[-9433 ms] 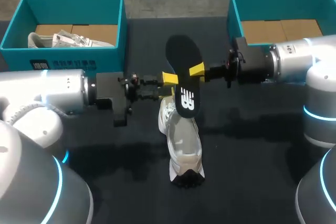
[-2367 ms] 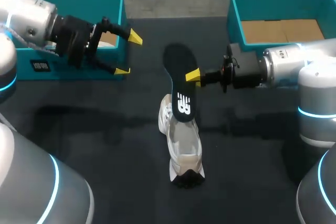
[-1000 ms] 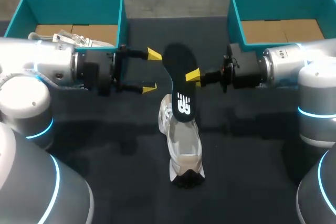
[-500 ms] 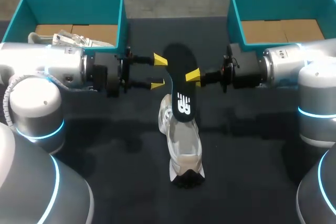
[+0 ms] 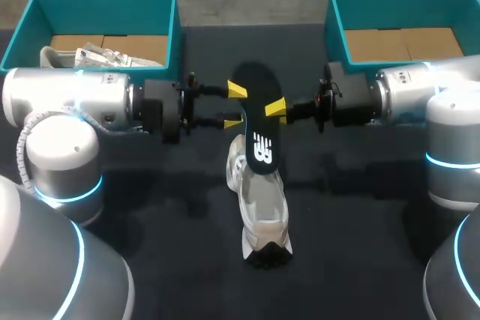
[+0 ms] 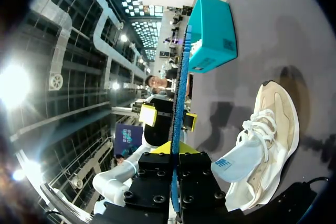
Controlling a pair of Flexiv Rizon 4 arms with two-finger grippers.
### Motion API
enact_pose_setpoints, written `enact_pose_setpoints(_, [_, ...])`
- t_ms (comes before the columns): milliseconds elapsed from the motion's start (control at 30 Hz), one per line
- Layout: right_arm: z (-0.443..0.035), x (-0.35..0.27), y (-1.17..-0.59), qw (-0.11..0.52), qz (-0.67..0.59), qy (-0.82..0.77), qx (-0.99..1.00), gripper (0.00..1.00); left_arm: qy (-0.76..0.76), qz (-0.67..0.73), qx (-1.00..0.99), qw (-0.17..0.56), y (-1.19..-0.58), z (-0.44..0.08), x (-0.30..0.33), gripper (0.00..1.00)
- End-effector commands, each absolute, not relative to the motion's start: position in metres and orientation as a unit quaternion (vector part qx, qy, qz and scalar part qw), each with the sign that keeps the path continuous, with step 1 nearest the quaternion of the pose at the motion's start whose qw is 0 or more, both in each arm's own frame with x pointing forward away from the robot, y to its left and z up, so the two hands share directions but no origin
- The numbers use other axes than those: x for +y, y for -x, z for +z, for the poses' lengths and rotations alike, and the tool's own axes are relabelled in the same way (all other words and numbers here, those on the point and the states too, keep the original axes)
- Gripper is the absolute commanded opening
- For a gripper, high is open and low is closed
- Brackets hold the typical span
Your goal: Take the shoe out of the shoebox, open the shoe tongue, remove and reinsert the insole, then place the shoe into the shoebox
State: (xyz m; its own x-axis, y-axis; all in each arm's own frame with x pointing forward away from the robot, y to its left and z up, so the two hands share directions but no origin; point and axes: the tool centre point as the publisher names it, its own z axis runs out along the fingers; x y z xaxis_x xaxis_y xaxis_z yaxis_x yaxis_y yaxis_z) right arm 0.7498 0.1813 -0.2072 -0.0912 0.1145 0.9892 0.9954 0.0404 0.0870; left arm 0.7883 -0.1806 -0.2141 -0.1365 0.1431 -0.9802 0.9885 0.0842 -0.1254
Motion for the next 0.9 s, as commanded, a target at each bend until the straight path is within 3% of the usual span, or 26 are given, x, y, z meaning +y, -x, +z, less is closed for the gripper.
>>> enact_pose_setpoints(33, [-0.2076, 0.1821, -0.7492, 0.455, -0.483, 0.497, -0.559, 0.0, -0.488, -0.467, 0.594, 0.437, -0.7912, -0.2073, -0.1845, 0.61])
enact_pose_setpoints(233, [-0.2076, 0.1821, -0.7492, 0.455, -0.483, 0.497, -0.559, 0.0, -0.493, -0.464, 0.599, 0.428, -0.7929, -0.2072, -0.1855, 0.48])
enact_pose_setpoints(900, [-0.2076, 0.1821, -0.7492, 0.455, -0.483, 0.497, -0.559, 0.0, -0.492, -0.47, 0.591, 0.433, -0.7967, -0.2101, -0.1892, 0.44])
